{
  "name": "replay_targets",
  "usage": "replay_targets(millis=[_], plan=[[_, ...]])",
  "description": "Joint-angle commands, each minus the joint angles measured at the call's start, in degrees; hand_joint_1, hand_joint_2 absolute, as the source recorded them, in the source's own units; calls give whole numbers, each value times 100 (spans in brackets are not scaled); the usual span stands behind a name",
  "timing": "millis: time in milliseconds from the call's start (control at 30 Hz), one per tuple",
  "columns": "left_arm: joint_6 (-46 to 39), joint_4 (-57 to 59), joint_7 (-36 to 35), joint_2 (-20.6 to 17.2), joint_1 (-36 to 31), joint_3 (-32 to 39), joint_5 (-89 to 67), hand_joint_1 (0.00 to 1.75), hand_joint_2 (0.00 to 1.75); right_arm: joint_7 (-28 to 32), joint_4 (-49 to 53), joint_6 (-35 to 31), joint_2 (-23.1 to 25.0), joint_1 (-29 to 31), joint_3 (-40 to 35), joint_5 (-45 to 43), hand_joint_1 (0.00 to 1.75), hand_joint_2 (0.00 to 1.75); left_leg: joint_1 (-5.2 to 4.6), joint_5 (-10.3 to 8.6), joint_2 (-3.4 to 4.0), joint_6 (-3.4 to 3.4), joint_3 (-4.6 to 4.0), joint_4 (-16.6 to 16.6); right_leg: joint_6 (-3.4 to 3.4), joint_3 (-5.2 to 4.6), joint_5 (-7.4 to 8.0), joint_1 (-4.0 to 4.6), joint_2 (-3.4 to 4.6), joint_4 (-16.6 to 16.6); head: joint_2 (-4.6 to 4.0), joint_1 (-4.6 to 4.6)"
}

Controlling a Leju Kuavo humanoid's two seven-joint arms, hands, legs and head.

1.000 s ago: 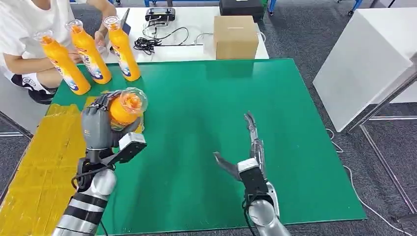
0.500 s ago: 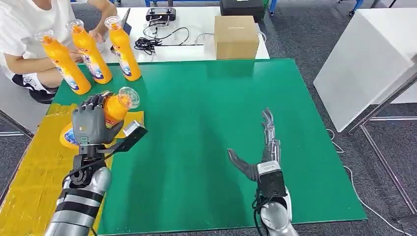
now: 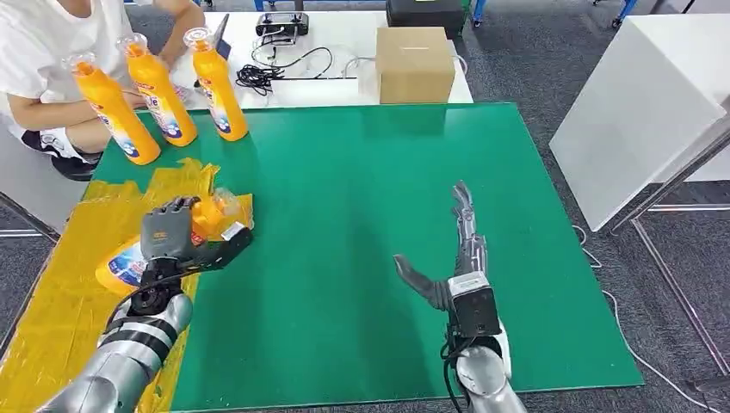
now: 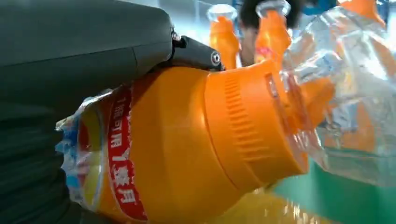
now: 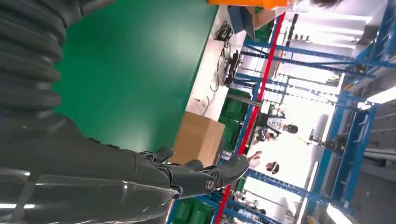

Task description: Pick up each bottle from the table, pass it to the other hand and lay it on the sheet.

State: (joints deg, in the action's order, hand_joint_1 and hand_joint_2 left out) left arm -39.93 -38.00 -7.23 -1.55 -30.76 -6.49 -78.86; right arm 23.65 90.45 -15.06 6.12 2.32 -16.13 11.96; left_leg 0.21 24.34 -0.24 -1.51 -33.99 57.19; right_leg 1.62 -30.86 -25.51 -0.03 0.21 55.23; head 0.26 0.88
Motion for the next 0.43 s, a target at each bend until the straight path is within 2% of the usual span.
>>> replay_targets(millis=[33, 200, 233, 300, 433], plan=[[-7, 1363, 407, -55, -282, 1, 473, 0, 175, -84, -583, 68, -123, 333, -301, -9, 0, 175, 3, 3, 15, 5, 20, -7, -1, 17, 2, 3, 13, -8, 0, 0], [-7, 1363, 407, -55, -282, 1, 473, 0, 175, -84, -583, 68, -123, 333, -301, -9, 0, 175, 9, 13, 1, 10, 43, -7, -1, 44, -10, 8, -4, -13, 0, 0], [-7, 1363, 407, -55, -282, 1, 473, 0, 175, -84, -583, 68, -123, 333, -301, -9, 0, 175, 5, 4, 2, 3, 15, -4, 1, 14, -1, 3, -2, -7, 0, 2], [-7, 1329, 372, -43, -263, -4, 400, 0, 175, -93, -608, 65, -133, 342, -314, -11, 0, 175, 4, 3, 5, 2, 11, -4, 1, 9, 0, 1, -1, -5, 0, 0], [-7, 1092, 807, 64, -91, 241, 717, 0, 175, -102, -694, 65, -152, 361, -365, -12, 0, 175, 7, 10, 5, 5, 35, -8, 2, 36, -6, 5, -3, -13, 0, -2]])
